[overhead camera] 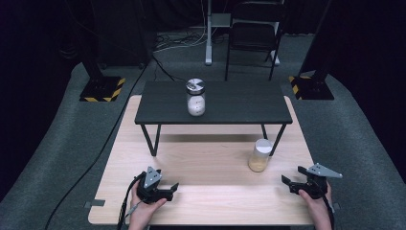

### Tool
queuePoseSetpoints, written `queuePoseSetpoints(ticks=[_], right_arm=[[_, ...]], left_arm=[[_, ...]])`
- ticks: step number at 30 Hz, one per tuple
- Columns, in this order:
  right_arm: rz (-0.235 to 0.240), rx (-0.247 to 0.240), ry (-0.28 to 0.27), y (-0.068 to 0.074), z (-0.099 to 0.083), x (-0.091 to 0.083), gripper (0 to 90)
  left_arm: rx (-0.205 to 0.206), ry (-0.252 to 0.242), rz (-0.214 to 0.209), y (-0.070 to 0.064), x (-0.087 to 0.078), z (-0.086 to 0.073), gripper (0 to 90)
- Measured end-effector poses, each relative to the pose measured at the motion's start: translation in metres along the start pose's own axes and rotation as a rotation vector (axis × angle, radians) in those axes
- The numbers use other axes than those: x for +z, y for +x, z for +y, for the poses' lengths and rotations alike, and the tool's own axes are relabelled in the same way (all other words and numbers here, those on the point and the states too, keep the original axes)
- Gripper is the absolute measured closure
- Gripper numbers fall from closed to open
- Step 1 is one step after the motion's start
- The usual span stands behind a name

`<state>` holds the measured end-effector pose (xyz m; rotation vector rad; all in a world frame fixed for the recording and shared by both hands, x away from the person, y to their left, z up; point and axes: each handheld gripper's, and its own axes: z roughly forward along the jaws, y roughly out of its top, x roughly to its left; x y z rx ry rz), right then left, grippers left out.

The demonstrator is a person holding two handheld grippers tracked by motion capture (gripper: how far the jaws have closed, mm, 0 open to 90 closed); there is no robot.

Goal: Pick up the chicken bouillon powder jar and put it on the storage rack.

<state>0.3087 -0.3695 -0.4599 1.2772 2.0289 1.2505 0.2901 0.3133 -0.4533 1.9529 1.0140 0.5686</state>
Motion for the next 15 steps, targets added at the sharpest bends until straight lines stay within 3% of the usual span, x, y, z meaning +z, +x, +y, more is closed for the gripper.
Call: queuePoseSetpoints(ticks=[15], right_arm=[[-0.005,-0.007,-0.027,0.0025,-0.0043,-0.0012,11.8]], left_arm=[[0.003,0.004,-0.002,-0.0002,0.0004,0.0007,10.8]])
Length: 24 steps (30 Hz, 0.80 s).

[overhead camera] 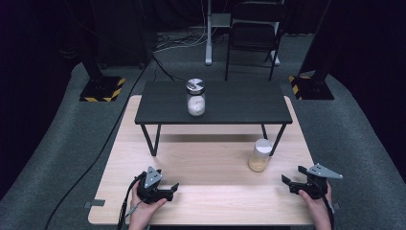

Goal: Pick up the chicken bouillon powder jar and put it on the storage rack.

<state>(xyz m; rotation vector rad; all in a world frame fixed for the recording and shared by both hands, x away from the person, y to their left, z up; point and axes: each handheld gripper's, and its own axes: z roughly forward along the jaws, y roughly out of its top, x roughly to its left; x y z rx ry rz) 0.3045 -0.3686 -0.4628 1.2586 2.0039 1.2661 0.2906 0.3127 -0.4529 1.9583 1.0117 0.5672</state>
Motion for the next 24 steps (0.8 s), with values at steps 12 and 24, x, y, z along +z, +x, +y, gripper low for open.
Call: queuePoseSetpoints(ticks=[12,24], right_arm=[[0.105,0.038,-0.116,0.001,-0.001,-0.003,10.9],[0.172,-0.01,-0.157,0.019,0.02,0.011,12.4]], left_arm=[[0.001,0.003,0.0,0.0,0.0,0.001,10.9],[0.001,0.0,0.0,0.0,0.0,0.0,10.9]])
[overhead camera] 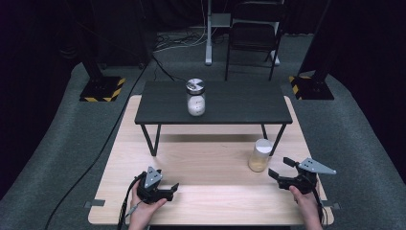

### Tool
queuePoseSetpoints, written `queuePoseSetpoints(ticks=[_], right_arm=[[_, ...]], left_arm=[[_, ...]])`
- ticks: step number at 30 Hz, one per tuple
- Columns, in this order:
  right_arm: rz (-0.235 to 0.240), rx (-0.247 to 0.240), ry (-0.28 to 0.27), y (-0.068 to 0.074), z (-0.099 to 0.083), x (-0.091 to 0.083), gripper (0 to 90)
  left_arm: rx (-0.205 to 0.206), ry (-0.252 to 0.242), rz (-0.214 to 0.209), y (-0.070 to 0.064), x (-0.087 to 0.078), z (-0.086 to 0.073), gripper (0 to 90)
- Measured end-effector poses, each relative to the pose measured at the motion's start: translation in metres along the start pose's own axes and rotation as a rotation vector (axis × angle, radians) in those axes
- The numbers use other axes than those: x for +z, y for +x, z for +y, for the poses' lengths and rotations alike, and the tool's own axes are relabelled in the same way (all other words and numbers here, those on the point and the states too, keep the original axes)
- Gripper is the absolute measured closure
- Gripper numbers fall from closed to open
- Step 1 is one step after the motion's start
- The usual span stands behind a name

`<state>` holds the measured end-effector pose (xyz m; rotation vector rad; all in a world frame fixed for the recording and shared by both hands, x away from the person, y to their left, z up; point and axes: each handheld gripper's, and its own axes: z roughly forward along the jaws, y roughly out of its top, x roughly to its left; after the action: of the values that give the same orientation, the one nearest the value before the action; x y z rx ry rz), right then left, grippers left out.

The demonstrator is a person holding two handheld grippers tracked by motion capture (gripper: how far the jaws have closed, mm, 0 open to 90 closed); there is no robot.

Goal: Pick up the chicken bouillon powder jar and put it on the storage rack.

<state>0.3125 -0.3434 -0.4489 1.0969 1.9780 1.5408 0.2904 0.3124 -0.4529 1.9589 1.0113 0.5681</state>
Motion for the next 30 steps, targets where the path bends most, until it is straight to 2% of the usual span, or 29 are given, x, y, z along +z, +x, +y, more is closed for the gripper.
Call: queuePoseSetpoints(ticks=[7,10,20,23,24,25,27,30], right_arm=[[0.012,-0.013,-0.012,0.006,0.009,0.018,12.4],[0.019,0.0,-0.021,0.006,0.011,0.025,12.4],[-0.019,0.004,-0.02,0.012,0.022,0.05,15.0],[-0.026,-0.005,-0.006,0.014,0.028,0.057,18.5],[-0.037,-0.022,0.002,0.018,0.031,0.062,24.4],[-0.037,-0.022,0.002,0.018,0.031,0.062,24.4],[-0.078,-0.042,0.004,0.024,0.031,0.065,31.9],[-0.086,-0.061,0.014,0.027,0.034,0.066,32.7]], left_arm=[[-0.001,-0.001,-0.001,0.0,0.0,0.0,10.8],[-0.001,-0.001,-0.002,0.0,0.0,0.0,10.8],[-0.002,-0.001,-0.004,0.001,0.0,0.0,10.9],[-0.002,-0.002,-0.005,0.001,0.0,0.0,10.9],[-0.001,-0.001,-0.005,0.001,0.0,0.0,10.8],[-0.001,-0.001,-0.005,0.001,0.0,0.0,10.8],[-0.002,-0.002,-0.005,0.001,0.0,0.0,10.9],[-0.002,-0.002,-0.007,0.001,0.0,0.0,10.8]])
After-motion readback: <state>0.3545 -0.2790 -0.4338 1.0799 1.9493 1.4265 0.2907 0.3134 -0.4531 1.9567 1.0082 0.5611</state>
